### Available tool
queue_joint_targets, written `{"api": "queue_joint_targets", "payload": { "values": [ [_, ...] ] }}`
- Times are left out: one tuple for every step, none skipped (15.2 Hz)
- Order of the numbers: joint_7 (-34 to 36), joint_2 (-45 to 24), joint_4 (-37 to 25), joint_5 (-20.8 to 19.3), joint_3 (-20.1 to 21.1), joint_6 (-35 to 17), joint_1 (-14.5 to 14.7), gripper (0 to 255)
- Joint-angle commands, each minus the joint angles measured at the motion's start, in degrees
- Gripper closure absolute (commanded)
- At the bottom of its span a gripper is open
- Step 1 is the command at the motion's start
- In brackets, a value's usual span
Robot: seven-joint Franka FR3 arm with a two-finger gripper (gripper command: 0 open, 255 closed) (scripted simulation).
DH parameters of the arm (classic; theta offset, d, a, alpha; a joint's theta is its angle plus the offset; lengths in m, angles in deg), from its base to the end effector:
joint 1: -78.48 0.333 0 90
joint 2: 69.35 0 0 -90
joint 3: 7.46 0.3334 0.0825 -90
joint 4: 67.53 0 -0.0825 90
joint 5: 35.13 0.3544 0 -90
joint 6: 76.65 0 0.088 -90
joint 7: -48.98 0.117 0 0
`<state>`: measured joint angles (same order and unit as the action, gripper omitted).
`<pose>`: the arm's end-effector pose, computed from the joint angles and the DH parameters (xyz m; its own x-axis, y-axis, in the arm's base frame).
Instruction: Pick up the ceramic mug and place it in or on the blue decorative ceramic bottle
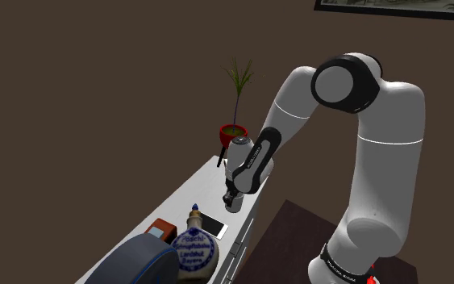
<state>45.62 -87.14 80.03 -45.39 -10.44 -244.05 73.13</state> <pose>0.4378 -0.0544 0.1892 0.9955 0.0908 0.0258 0.0890 -0.9941 0.0624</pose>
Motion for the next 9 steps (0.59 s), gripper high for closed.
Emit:
{"api": "queue_joint_targets", "payload": {
  "values": [
    [0.0,0.0,0.0,0.0,0.0,0.0,0.0,255],
    [0.0,0.0,0.0,0.0,0.0,0.0,0.0,255],
    [0.0,0.0,0.0,0.0,0.0,0.0,0.0,255],
    [0.0,0.0,0.0,0.0,0.0,0.0,0.0,255],
    [0.0,0.0,0.0,0.0,0.0,0.0,0.0,255],
    [0.0,0.0,0.0,0.0,0.0,0.0,0.0,255],
    [0.0,0.0,0.0,0.0,0.0,0.0,0.0,255],
    [0.0,0.0,0.0,0.0,0.0,0.0,0.0,255],
    [-0.2,1.0,0.2,0.2,0.2,0.8,-0.1,255]
  ]
}}
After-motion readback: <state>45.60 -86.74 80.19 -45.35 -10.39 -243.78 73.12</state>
